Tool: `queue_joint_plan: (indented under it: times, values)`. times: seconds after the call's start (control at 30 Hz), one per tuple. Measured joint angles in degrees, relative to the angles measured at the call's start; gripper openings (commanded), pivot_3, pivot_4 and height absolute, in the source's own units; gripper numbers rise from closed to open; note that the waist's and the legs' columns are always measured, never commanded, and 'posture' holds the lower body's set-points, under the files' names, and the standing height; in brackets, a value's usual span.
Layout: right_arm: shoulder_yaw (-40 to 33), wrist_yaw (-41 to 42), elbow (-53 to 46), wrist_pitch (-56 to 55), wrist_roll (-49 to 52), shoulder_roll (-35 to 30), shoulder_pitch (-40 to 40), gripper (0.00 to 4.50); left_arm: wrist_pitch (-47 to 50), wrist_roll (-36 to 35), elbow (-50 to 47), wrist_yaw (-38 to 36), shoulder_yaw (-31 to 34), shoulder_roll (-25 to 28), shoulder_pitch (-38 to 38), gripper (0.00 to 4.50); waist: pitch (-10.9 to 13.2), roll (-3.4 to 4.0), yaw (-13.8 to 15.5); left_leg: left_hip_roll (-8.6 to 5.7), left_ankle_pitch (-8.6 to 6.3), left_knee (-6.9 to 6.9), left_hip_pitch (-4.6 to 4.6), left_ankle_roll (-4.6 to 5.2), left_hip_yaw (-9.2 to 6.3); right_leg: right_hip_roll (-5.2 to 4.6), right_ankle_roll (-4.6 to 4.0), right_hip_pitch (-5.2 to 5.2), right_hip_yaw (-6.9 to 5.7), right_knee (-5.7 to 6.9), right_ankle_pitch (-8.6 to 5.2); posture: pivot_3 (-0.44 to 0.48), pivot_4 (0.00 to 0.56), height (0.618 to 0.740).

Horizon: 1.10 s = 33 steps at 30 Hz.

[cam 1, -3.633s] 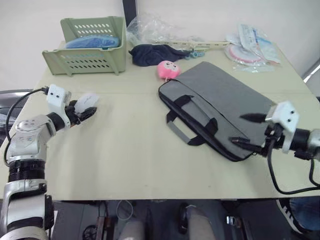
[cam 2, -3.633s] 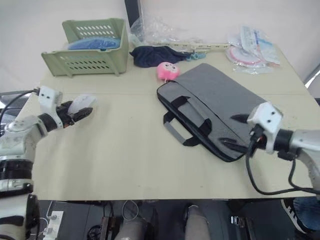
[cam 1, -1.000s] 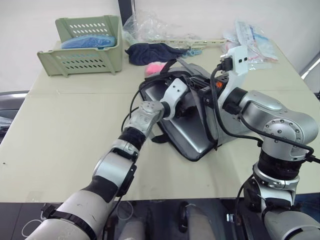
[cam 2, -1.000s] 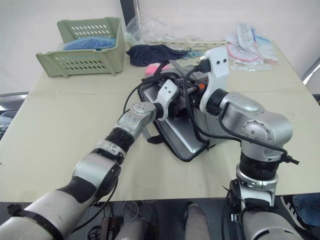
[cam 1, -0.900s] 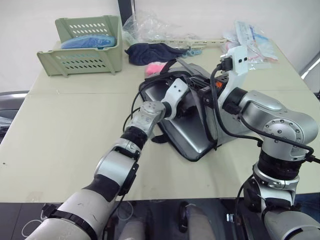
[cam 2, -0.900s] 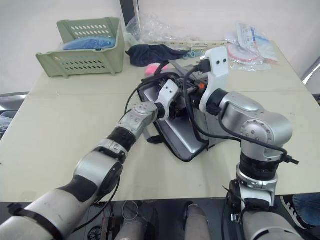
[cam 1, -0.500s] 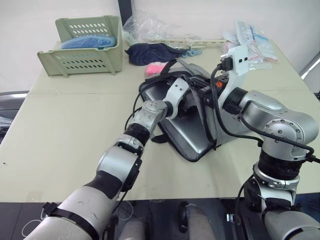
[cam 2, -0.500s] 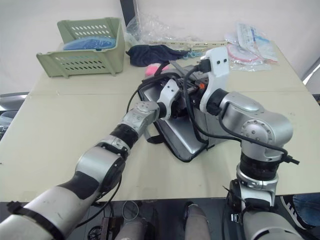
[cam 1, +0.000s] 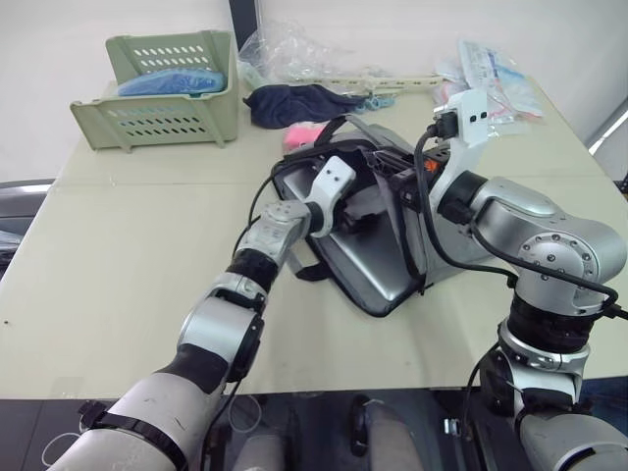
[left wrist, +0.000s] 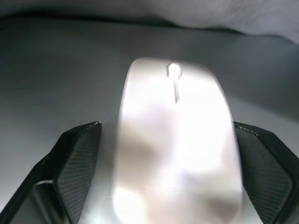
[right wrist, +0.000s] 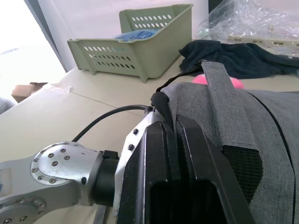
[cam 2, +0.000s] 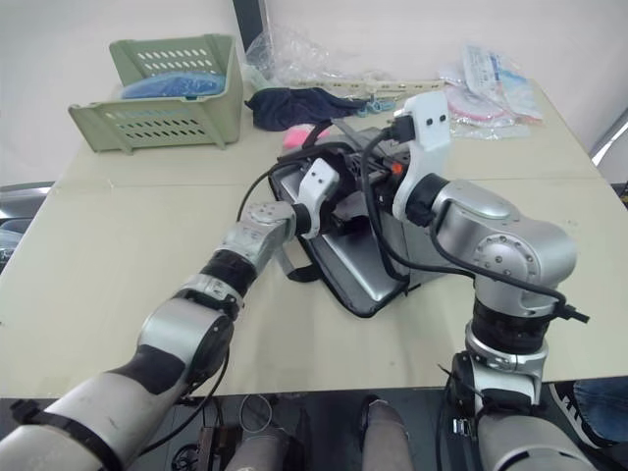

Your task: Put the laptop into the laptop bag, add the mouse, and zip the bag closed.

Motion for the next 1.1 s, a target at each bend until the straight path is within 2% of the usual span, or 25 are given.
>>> queue_joint_plan:
  times: [0.07,0.1,0.2,0.27,0.37,0.5,0.57,0.67,0.73,0.83,1.1]
  values:
    - [0.0,0.0,0.0,0.0,0.0,-0.32,0.0,0.0,1.7,-0.62,-3.2,-1.1,0.08,0.95,1.84,4.46,0.0,0.0,0.13,-0.01,0.0,0.02,-0.04,0.0,-0.04,0.0,0.0,-0.01,-0.01,0.01,0.0,0.0,0.15,0.74]
    - [0.01,0.01,0.0,-0.03,0.01,-0.33,0.0,0.0,4.36,-1.28,-8.82,-2.59,0.01,2.14,4.64,4.46,0.0,0.0,0.11,-0.01,0.0,0.05,-0.04,0.0,-0.03,-0.02,0.0,-0.01,0.01,0.01,0.0,0.0,0.15,0.74]
    - [0.03,0.04,0.01,-0.12,0.19,-0.57,0.0,0.0,9.12,-3.19,-16.64,-5.4,-0.05,4.09,8.77,4.46,0.0,0.01,-0.04,0.0,0.0,0.05,-0.02,0.0,-0.03,-0.02,0.0,-0.02,0.0,0.02,0.0,0.0,0.15,0.74]
    - [0.1,0.17,0.02,-0.26,0.3,-1.12,0.0,0.0,15.47,-6.54,-26.73,-8.35,0.81,7.97,13.98,4.46,-0.01,0.01,-0.13,0.01,0.0,0.06,-0.03,0.0,-0.04,-0.02,0.0,-0.04,0.0,0.07,0.0,0.0,0.15,0.74]
    - [0.15,0.28,0.02,-0.27,0.3,-1.33,0.08,0.0,17.55,-7.95,-29.85,-9.06,2.05,9.74,15.29,4.46,-0.01,0.01,-0.05,0.01,0.0,0.1,-0.03,0.0,-0.05,-0.02,0.0,-0.04,0.01,0.08,0.0,0.0,0.15,0.74]
    - [0.54,1.5,0.0,-1.25,0.42,-2.46,1.17,0.0,24.24,-13.25,-40.27,-12.56,5.83,16.76,20.65,4.46,-0.02,0.04,-0.18,0.02,-0.01,0.11,0.01,-0.01,-0.07,-0.04,-0.01,-0.05,0.02,0.2,0.0,0.0,0.15,0.74]
    - [2.64,3.26,-0.47,-2.64,-0.17,-4.92,2.48,0.0,27.31,-16.2,-45.15,-15.52,8.09,21.89,24.86,4.46,-0.02,0.04,-0.06,0.01,-0.01,0.11,0.02,-0.02,-0.09,-0.04,-0.01,-0.05,0.02,0.2,-0.01,0.0,0.15,0.74]
    - [8.03,6.69,-2.7,-6.4,-2.67,-9.0,6.12,0.0,31.63,-19.27,-48.8,-17.87,11.55,29.04,29.81,4.46,-0.02,0.04,0.07,0.01,-0.02,0.1,0.03,-0.05,-0.1,-0.05,-0.01,-0.05,0.02,0.2,-0.01,0.0,0.15,0.74]
    - [10.7,8.27,-3.48,-8.85,-4.5,-10.44,8.05,0.0,32.33,-19.84,-49.2,-18.13,13.33,31.55,31.62,4.46,-0.02,0.04,0.1,0.01,-0.03,0.08,0.03,-0.06,-0.1,-0.05,-0.01,-0.05,0.01,0.19,-0.01,0.0,0.15,0.74]
    - [14.51,9.97,-3.79,-12.72,-7.2,-11.4,11.56,0.0,32.63,-21.1,-49.43,-17.79,15.64,32.92,33.01,4.46,-0.03,0.03,0.21,0.01,-0.03,0.08,0.02,-0.07,-0.1,-0.05,-0.01,-0.04,0.01,0.19,-0.01,0.0,0.15,0.74]
    - [23.38,14.56,-2.32,-25.48,-17.54,-14.13,19.24,0.0,32.13,-21.96,-49.81,-17.3,16.49,34.39,35.42,4.46,-0.03,0.02,0.09,0.0,-0.04,-0.02,0.09,-0.08,-0.03,-0.05,-0.02,-0.04,0.01,0.18,-0.01,0.0,0.15,0.74]
